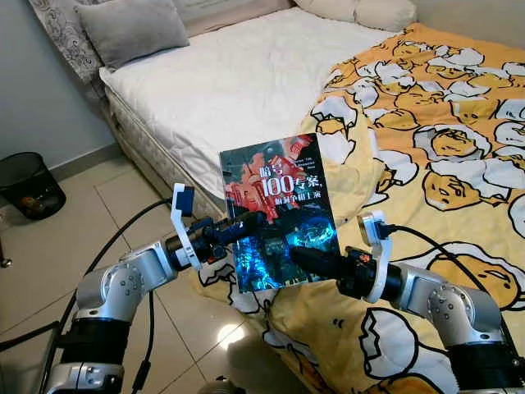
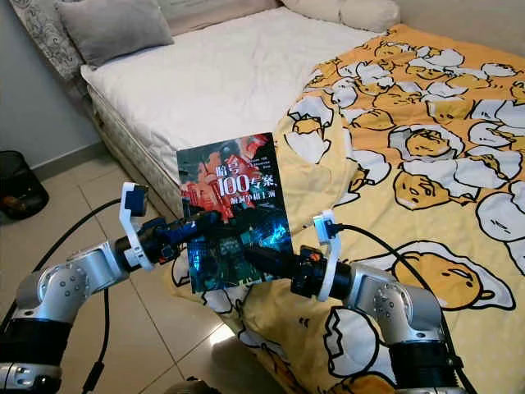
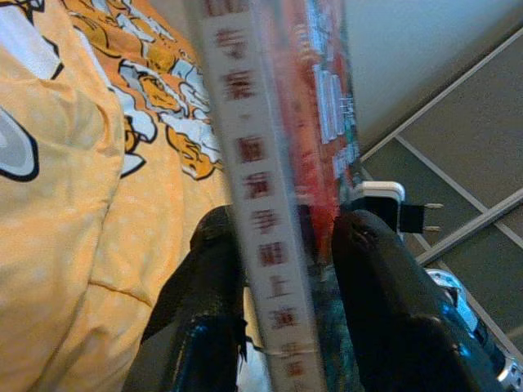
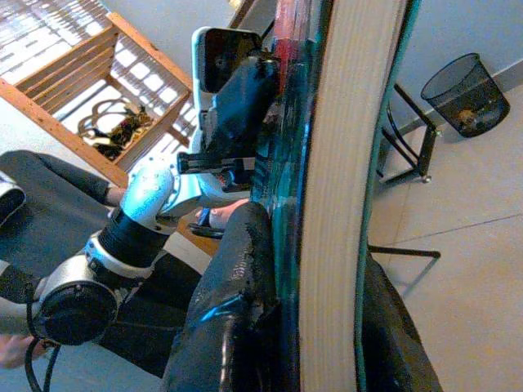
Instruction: Clean up the room
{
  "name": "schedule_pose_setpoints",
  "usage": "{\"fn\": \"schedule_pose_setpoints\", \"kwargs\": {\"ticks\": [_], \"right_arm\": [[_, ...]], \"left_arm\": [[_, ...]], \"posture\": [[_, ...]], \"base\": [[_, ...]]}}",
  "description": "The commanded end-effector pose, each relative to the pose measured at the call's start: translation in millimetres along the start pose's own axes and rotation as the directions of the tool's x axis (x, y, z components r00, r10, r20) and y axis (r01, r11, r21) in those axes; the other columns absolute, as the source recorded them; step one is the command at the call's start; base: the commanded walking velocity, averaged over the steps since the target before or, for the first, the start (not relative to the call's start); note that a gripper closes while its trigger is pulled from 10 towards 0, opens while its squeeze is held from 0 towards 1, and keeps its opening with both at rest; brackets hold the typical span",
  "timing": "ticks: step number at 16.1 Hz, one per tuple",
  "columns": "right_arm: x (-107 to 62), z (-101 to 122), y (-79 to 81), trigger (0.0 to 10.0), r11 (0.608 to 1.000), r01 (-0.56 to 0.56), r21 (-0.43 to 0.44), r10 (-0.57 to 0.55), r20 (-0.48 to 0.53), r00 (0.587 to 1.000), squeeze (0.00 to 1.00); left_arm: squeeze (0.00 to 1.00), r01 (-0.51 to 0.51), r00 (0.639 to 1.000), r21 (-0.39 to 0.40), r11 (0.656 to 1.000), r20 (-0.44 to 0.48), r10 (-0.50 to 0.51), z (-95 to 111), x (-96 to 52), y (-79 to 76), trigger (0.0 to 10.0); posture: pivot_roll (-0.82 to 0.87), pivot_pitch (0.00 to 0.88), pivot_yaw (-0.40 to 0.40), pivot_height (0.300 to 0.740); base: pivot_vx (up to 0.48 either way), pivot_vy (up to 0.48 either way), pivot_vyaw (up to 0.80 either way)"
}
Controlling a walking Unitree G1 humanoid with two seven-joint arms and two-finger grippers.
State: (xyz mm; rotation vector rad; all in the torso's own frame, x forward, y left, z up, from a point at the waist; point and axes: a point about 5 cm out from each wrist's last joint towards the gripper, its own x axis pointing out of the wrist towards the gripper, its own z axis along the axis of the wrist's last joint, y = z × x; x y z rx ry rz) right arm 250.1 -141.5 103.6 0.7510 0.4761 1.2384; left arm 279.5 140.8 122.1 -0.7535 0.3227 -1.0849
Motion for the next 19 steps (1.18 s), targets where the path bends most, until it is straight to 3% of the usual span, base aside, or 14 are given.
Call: {"fn": "schedule_pose_setpoints", "kwargs": {"ticks": [1, 2, 3, 4, 5, 9, 10, 11, 14, 15, 16, 17, 18, 19], "right_arm": [[4.3, 9.8, 4.1, 0.0, 0.998, -0.037, -0.047, 0.038, 0.008, 0.999, 0.0], [4.7, 9.7, 3.0, 0.0, 0.998, -0.031, -0.047, 0.032, 0.007, 0.999, 0.0], [5.1, 9.5, 2.5, 3.3, 0.998, -0.03, -0.048, 0.03, 0.005, 1.0, 0.0], [5.3, 9.4, 2.2, 3.9, 0.998, -0.028, -0.05, 0.029, 0.003, 1.0, 0.0], [6.5, 9.1, 0.7, 10.0, 0.998, -0.018, -0.062, 0.018, 0.003, 1.0, 0.0], [8.0, 9.2, -1.3, 10.0, 0.999, -0.011, -0.052, 0.011, 0.008, 1.0, 0.03], [7.9, 9.6, -2.5, 10.0, 0.999, 0.0, -0.052, 0.0, 0.009, 1.0, 0.8], [7.5, 9.8, -3.2, 10.0, 0.999, 0.006, -0.048, -0.006, 0.013, 1.0, 1.0], [-6.8, 20.6, -19.6, 10.0, 0.98, 0.191, -0.057, -0.181, 0.147, 0.972, 1.0], [-23.1, 29.5, -31.0, 10.0, 0.942, 0.335, -0.034, -0.312, 0.283, 0.907, 1.0], [-32.1, 33.0, -37.3, 10.0, 0.901, 0.433, -0.031, -0.396, 0.35, 0.849, 1.0], [-35.1, 34.2, -39.4, 10.0, 0.884, 0.467, -0.029, -0.424, 0.372, 0.825, 1.0], [-49.5, 35.6, -46.3, 10.0, 0.825, 0.564, 0.02, -0.512, 0.448, 0.733, 1.0], [-55.6, 34.6, -46.7, 10.0, 0.795, 0.606, 0.042, -0.549, 0.475, 0.687, 1.0]], "left_arm": [[0.0, 0.005, 1.0, 0.018, 1.0, 0.001, -0.005, 2.9, -3.3, -3.5, 0.0], [0.0, -0.003, 1.0, 0.008, 1.0, 0.0, 0.003, 2.5, -4.4, -3.9, 0.0], [0.0, -0.006, 1.0, 0.004, 1.0, 0.0, 0.006, 2.4, -4.9, -4.9, 0.0], [0.0, -0.005, 1.0, 0.005, 1.0, 0.001, 0.005, 2.5, -5.2, -5.4, 0.0], [0.0, -0.001, 1.0, 0.006, 1.0, 0.004, 0.001, 1.8, -5.5, -7.7, 0.0], [0.0, 0.0, 1.0, 0.011, 1.0, 0.008, 0.0, 2.1, -4.9, -9.8, 0.0], [0.0, -0.002, 1.0, 0.012, 1.0, 0.009, 0.002, 2.7, -4.8, -9.8, 0.0], [0.0, -0.004, 1.0, 0.014, 1.0, 0.012, 0.004, 3.1, -4.7, -9.9, 0.0], [0.0, -0.09, 0.994, 0.108, 0.99, 0.07, 0.083, 17.5, -7.6, -9.7, 0.0], [0.0, -0.172, 0.983, 0.197, 0.965, 0.098, 0.155, 27.4, -11.5, -10.5, 0.0], [0.0, -0.208, 0.977, 0.242, 0.948, 0.103, 0.188, 31.2, -13.3, -11.4, 0.0], [0.0, -0.218, 0.975, 0.257, 0.941, 0.105, 0.197, 32.3, -13.7, -11.8, 0.0], [0.0, -0.331, 0.944, 0.349, 0.877, 0.122, 0.307, 38.6, -16.6, -8.5, 0.0], [0.0, -0.432, 0.901, 0.422, 0.797, 0.166, 0.401, 45.3, -19.7, -4.8, 0.0]], "posture": [[-0.04, 0.0, 0.041, 0.74], [-0.04, 0.0, 0.042, 0.74], [-0.04, 0.0, 0.042, 0.74], [-0.04, 0.0, 0.043, 0.74], [-0.04, 0.0, 0.042, 0.74], [-0.04, 0.0, 0.043, 0.74], [-0.04, 0.0, 0.043, 0.74], [-0.04, 0.0, 0.042, 0.74], [-0.04, 0.0, 0.042, 0.74], [-0.04, 0.0, 0.044, 0.74], [-0.05, 0.0, 0.045, 0.74], [-0.05, 0.0, 0.045, 0.74], [-0.05, 0.0, 0.045, 0.74], [-0.05, 0.0, 0.048, 0.74]], "base": [[0.0, 0.0, 0.0], [0.0, 0.0, 0.0], [0.0, 0.0, 0.0], [0.0, 0.0, 0.0], [0.0, 0.0, 0.0], [0.0, 0.0, 0.0], [0.0, 0.0, 0.0], [0.0, 0.0, 0.0], [0.0, 0.0, 0.0], [0.0, 0.0, 0.0], [0.0, 0.0, 0.0], [0.0, 0.0, 0.0], [0.0, 0.0, 0.0], [0.0, 0.0, 0.0]]}}
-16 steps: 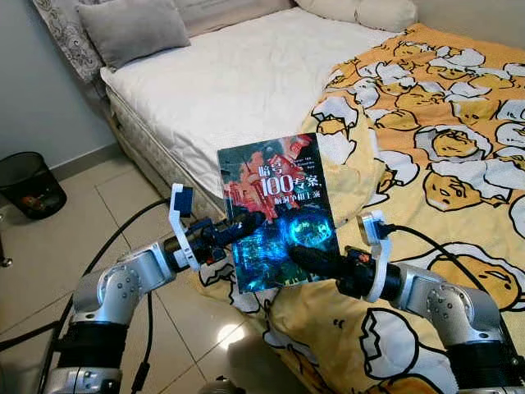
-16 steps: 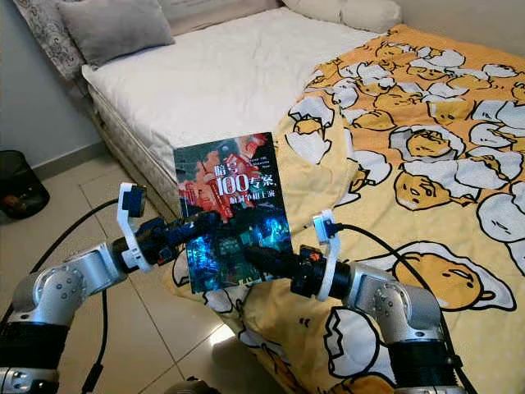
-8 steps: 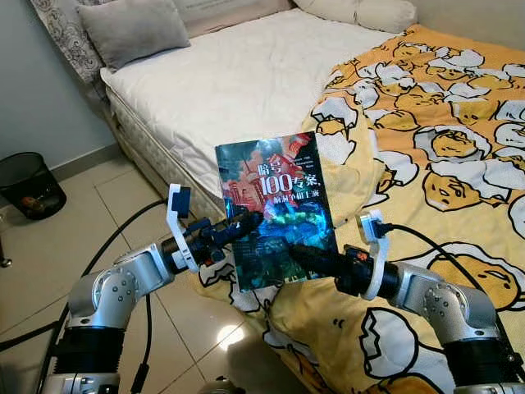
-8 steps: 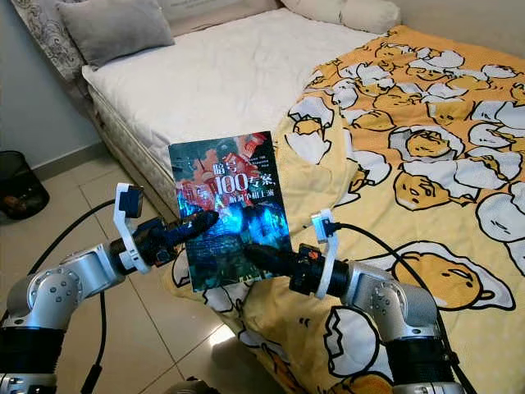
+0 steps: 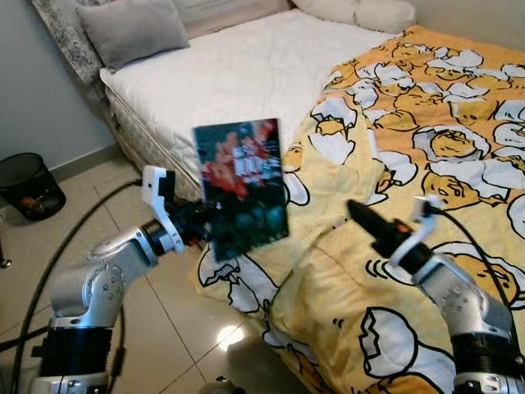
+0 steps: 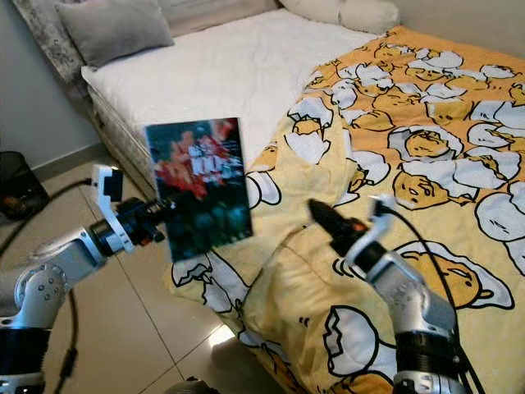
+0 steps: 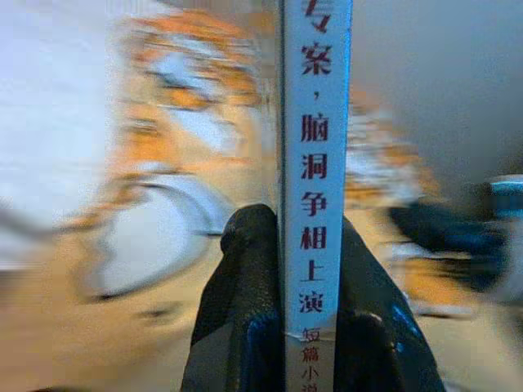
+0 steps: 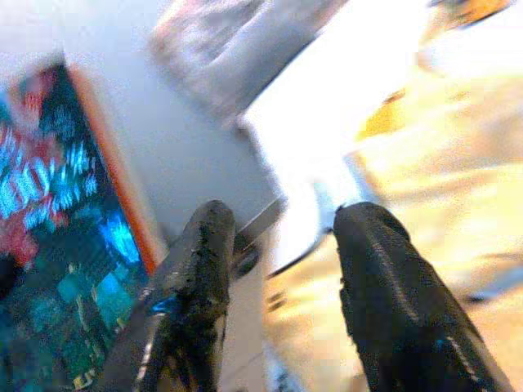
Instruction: Clean up the room
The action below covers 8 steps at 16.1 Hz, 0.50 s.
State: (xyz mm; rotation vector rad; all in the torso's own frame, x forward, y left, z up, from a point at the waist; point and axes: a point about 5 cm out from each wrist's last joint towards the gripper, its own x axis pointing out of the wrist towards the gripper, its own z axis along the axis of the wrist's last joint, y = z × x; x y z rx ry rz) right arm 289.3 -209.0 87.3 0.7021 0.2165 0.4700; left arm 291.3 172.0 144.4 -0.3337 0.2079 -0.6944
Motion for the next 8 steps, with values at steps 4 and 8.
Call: {"fn": "schedule_pose_setpoints", "kwargs": {"ticks": [4, 8], "right_arm": [[-0.5, 0.7, 2.1, 10.0, 0.924, 0.31, -0.224, -0.282, 0.149, 0.948, 1.0], [-4.3, -26.4, 18.1, 10.0, 0.826, 0.455, -0.333, -0.416, 0.185, 0.89, 0.0]], "left_arm": [[0.0, -0.278, 0.957, 0.401, 0.873, 0.031, 0.29, 5.2, -1.7, 6.5, 10.0], [0.0, -0.559, 0.824, 0.394, 0.729, 0.172, 0.539, -6.0, -6.0, 9.3, 10.0]], "posture": [[-0.07, 0.0, 0.051, 0.74], [-0.09, 0.0, 0.075, 0.74]], "base": [[0.0, 0.0, 0.0], [0.0, 0.0, 0.0]]}}
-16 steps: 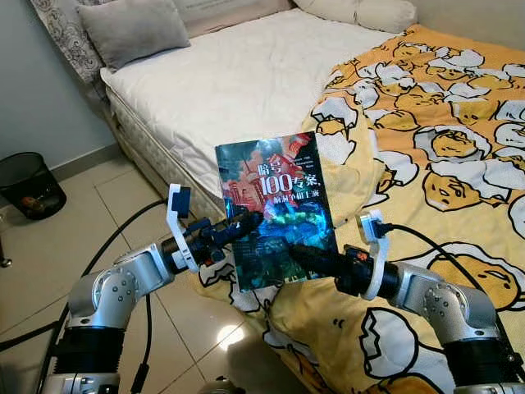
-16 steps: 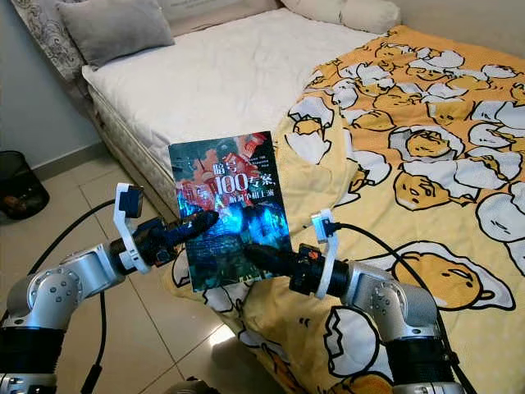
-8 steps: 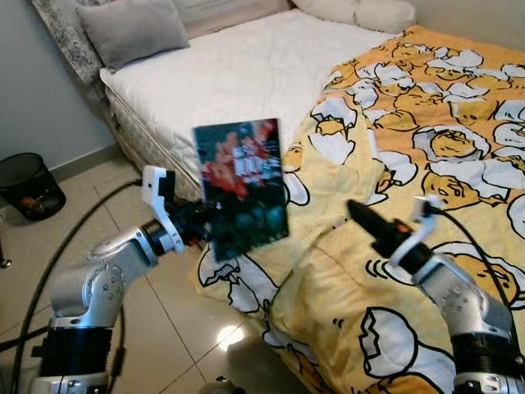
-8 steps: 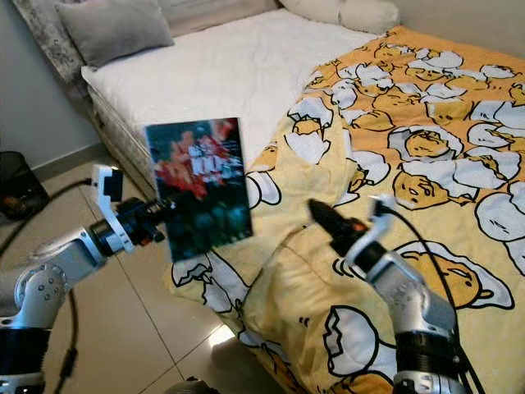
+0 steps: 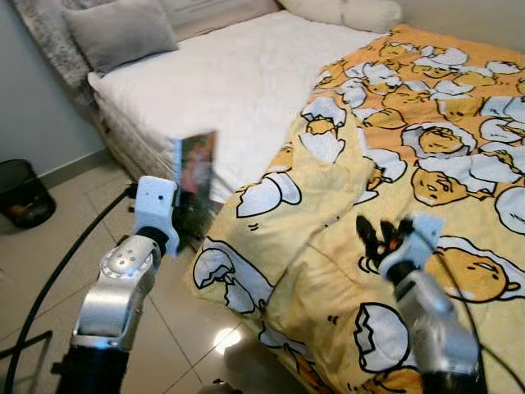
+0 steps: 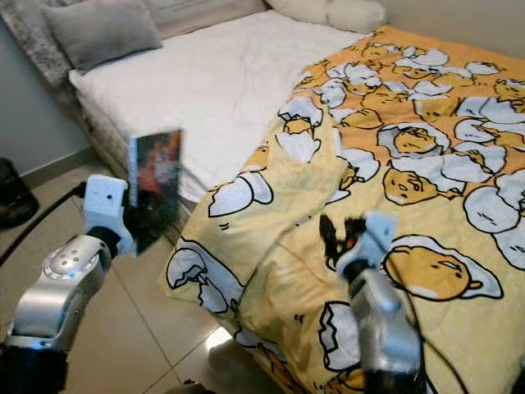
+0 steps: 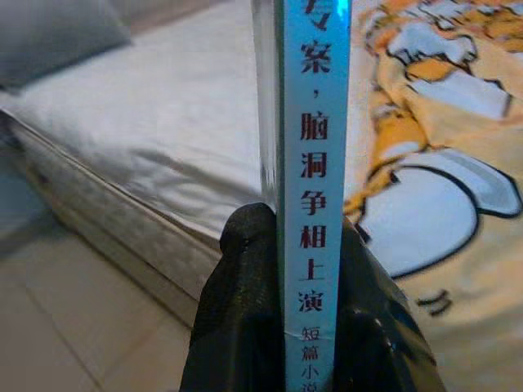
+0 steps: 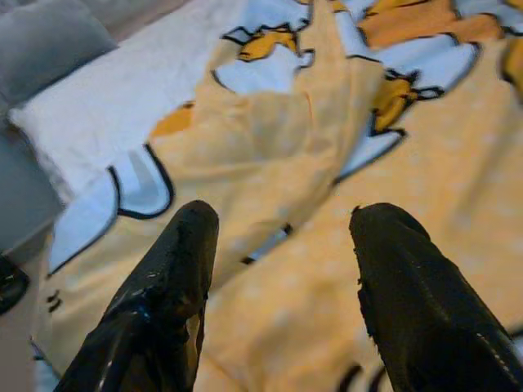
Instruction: Clean up the room
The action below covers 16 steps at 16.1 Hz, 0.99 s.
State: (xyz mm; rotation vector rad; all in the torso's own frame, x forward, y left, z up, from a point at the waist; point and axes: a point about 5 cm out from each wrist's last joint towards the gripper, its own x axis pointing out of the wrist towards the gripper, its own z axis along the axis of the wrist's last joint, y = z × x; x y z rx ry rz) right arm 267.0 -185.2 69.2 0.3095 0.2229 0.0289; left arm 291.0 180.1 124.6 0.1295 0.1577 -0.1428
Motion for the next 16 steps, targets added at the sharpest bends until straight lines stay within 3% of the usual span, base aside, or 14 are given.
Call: {"fn": "schedule_pose_setpoints", "kwargs": {"ticks": [1, 3, 5, 6, 9, 13, 16], "right_arm": [[0.2, 9.4, 5.2, 10.0, 1.0, 0.005, -0.023, -0.004, 0.048, 0.999, 0.0], [-7.0, 3.7, 15.0, 10.0, 0.999, 0.034, -0.012, -0.033, 0.054, 0.998, 0.0], [-9.7, 0.2, 20.5, 10.0, 0.999, 0.047, -0.023, -0.046, 0.05, 0.998, 0.0], [-10.4, -1.1, 21.6, 10.0, 0.999, 0.051, -0.01, -0.051, 0.046, 0.998, 0.0], [-10.6, -0.6, 23.9, 10.0, 0.999, 0.048, -0.012, -0.047, 0.043, 0.998, 0.0], [-9.6, 1.5, 24.2, 10.0, 0.999, 0.046, -0.014, -0.046, 0.048, 0.998, 0.0], [-10.0, 1.3, 26.3, 10.0, 0.999, 0.034, -0.033, -0.032, 0.048, 0.998, 0.0]], "left_arm": [[0.0, -0.035, 0.998, 0.02, 0.999, 0.061, 0.034, 10.2, -3.0, 1.9, 10.0], [0.0, -0.041, 0.982, -0.163, 0.986, 0.176, 0.07, 8.4, -5.9, -3.4, 10.0], [0.0, -0.062, 0.981, -0.153, 0.986, 0.175, 0.089, 4.5, -6.9, -7.1, 10.0], [0.0, -0.074, 0.982, -0.191, 0.979, 0.159, 0.105, 1.4, -7.3, -5.1, 10.0], [0.0, -0.011, 0.974, -0.403, 0.915, 0.204, 0.101, -5.0, -9.5, -3.6, 10.0], [0.0, -0.02, 0.976, -0.417, 0.909, 0.188, 0.108, -8.8, -7.8, -5.0, 10.0], [0.0, 0.034, 0.977, -0.405, 0.914, 0.204, 0.054, -8.0, -6.4, -10.0, 10.0]], "posture": [[-0.09, 0.0, 0.075, 0.74], [-0.1, 0.0, 0.087, 0.74], [-0.09, 0.0, 0.079, 0.74], [-0.09, 0.0, 0.075, 0.74], [-0.08, 0.0, 0.07, 0.74], [-0.08, 0.0, 0.067, 0.74], [-0.08, 0.0, 0.064, 0.74]], "base": [[0.0, 0.0, 0.0], [0.0, 0.0, 0.0], [0.0, 0.0, 0.0], [0.0, 0.0, 0.0], [0.0, 0.0, 0.0], [0.0, 0.0, 0.0], [0.0, 0.0, 0.0]]}}
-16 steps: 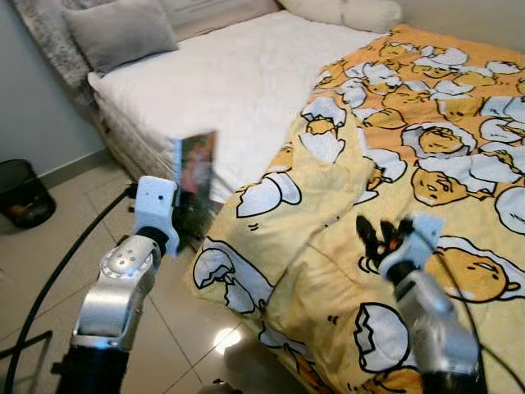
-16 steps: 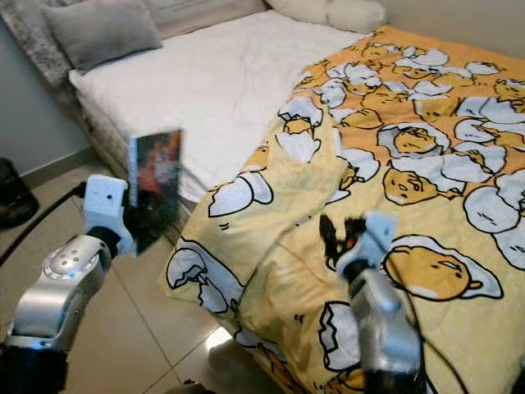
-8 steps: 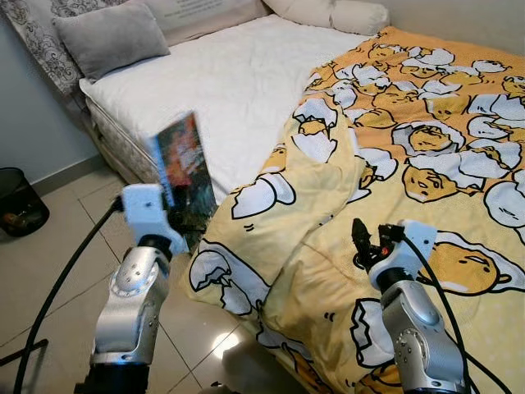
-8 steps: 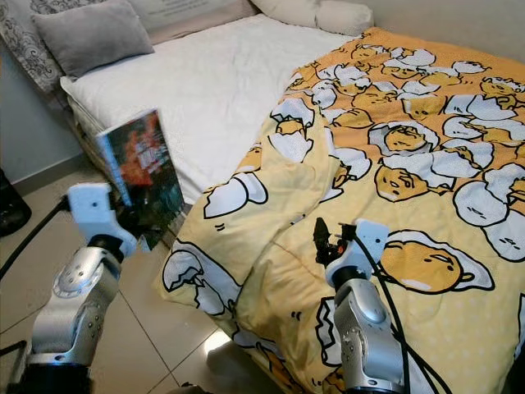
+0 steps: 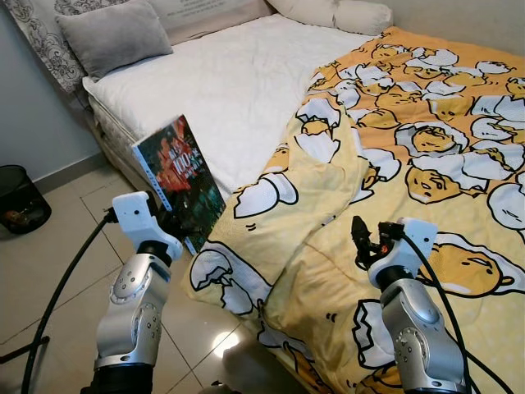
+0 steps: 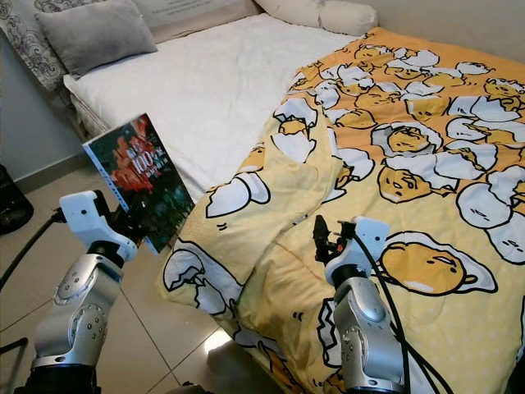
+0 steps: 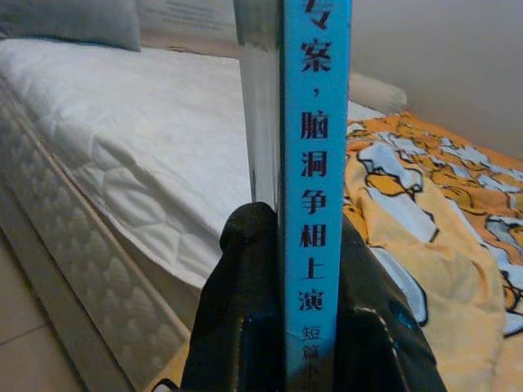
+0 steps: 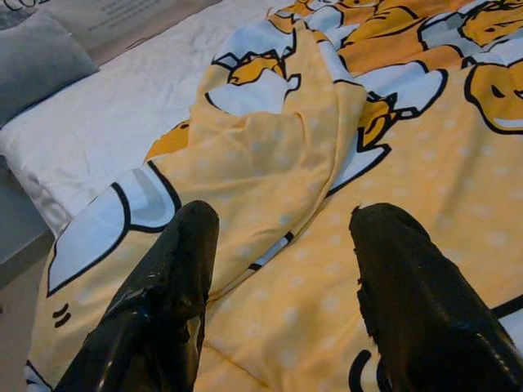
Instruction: Clean up the room
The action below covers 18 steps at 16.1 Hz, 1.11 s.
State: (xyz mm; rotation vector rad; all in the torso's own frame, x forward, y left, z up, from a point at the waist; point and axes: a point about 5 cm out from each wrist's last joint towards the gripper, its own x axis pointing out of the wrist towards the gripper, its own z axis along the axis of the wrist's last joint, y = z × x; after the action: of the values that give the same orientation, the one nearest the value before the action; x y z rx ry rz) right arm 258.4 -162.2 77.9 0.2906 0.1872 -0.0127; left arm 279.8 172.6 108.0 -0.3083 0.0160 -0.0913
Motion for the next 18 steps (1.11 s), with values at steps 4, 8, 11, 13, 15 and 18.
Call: {"fn": "schedule_pose_setpoints", "kwargs": {"ticks": [4, 8, 11, 13, 15, 18], "right_arm": [[0.6, 3.3, 3.3, 10.0, 0.999, -0.008, -0.035, 0.008, 0.014, 1.0, 0.0], [1.4, 3.3, 2.6, 10.0, 1.0, 0.001, -0.03, -0.001, 0.013, 1.0, 0.0], [4.5, 5.0, 4.4, 10.0, 0.999, 0.001, -0.036, 0.0, 0.015, 1.0, 0.0], [5.8, 4.9, 6.0, 10.0, 0.999, 0.002, -0.036, -0.001, 0.013, 1.0, 0.0], [7.5, 5.4, 7.0, 10.0, 0.999, 0.002, -0.044, -0.002, 0.013, 1.0, 0.0], [7.2, 3.1, 7.8, 10.0, 0.999, -0.003, -0.052, 0.003, 0.0, 1.0, 0.0]], "left_arm": [[0.0, 0.046, 0.999, 0.079, 0.996, 0.02, -0.048, 4.5, 4.6, -5.0, 10.0], [0.0, 0.029, 1.0, 0.147, 0.989, -0.008, -0.029, 7.3, 10.5, -0.1, 10.0], [0.0, 0.09, 0.996, 0.302, 0.949, -0.053, -0.078, 14.2, 14.2, -0.4, 10.0], [0.0, 0.089, 0.996, 0.303, 0.949, -0.053, -0.077, 16.3, 14.4, -1.3, 10.0], [0.0, 0.091, 0.995, 0.308, 0.947, -0.059, -0.077, 18.6, 13.9, -5.1, 10.0], [0.0, 0.06, 0.997, 0.317, 0.947, -0.067, -0.041, 17.8, 13.5, -2.9, 10.0]], "posture": [[-0.07, 0.0, 0.062, 0.74], [-0.07, 0.0, 0.055, 0.74], [-0.06, 0.0, 0.048, 0.74], [-0.05, 0.0, 0.05, 0.74], [-0.03, 0.0, 0.038, 0.74], [-0.03, 0.0, 0.029, 0.74]], "base": [[0.0, 0.0, -0.16], [0.0, 0.0, -0.8], [0.0, 0.22, -0.8], [0.0, 0.368, -0.8], [0.0, 0.426, -0.8], [0.0, 0.429, -0.8]]}}
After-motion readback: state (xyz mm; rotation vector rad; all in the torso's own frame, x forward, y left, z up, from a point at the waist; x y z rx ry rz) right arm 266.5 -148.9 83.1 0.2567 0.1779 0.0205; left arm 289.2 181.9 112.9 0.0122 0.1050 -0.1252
